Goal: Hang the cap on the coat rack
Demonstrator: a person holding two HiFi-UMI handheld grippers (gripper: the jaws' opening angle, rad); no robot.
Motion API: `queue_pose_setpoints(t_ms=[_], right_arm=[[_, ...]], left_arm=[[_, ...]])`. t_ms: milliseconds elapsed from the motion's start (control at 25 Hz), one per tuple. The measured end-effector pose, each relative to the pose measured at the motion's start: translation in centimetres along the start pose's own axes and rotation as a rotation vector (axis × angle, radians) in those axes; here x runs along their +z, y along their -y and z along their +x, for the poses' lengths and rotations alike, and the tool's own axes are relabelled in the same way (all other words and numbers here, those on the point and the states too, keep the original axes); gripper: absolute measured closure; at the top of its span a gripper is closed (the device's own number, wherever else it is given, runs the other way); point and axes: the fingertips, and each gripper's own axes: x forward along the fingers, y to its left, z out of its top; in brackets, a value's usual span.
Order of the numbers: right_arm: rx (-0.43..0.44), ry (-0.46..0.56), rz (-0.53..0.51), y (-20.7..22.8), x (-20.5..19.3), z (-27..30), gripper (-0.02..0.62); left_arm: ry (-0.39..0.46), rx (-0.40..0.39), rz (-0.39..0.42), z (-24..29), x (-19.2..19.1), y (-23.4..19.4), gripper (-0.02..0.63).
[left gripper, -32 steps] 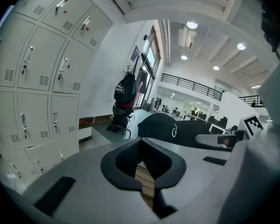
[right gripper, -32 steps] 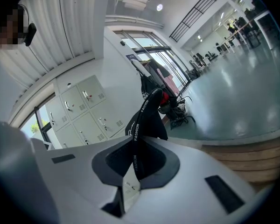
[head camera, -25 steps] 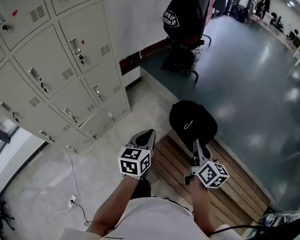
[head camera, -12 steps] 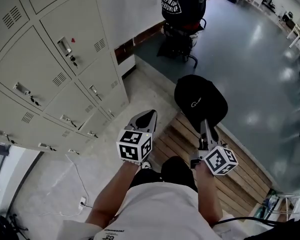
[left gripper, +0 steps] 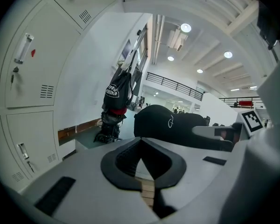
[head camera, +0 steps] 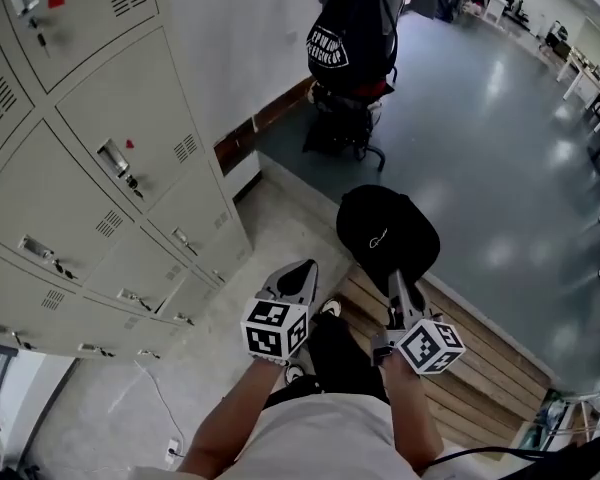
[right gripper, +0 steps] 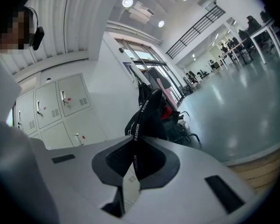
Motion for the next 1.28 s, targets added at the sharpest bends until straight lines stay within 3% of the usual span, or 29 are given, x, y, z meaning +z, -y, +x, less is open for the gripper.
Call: queue_pose_setpoints(t_ms=[440,840,1280], right_arm=[[0.081,0.091,0.020,1.5,8.1,13.4,0.577],[0.190,0.172,-0.022,2.3,20.4,24.1,0.577],[0.334,0.299,-0.077,0.4,34.1,32.8,0.577]], left_arm=[[0.051,-0.015,0.079,11.1,10.5,-4.6,0.601],[0.080,-0.020,0.101,22.6,23.0,-5.4,0.601],[0.129,-0.024,0.168,29.8,35.1,-4.8,0.602]])
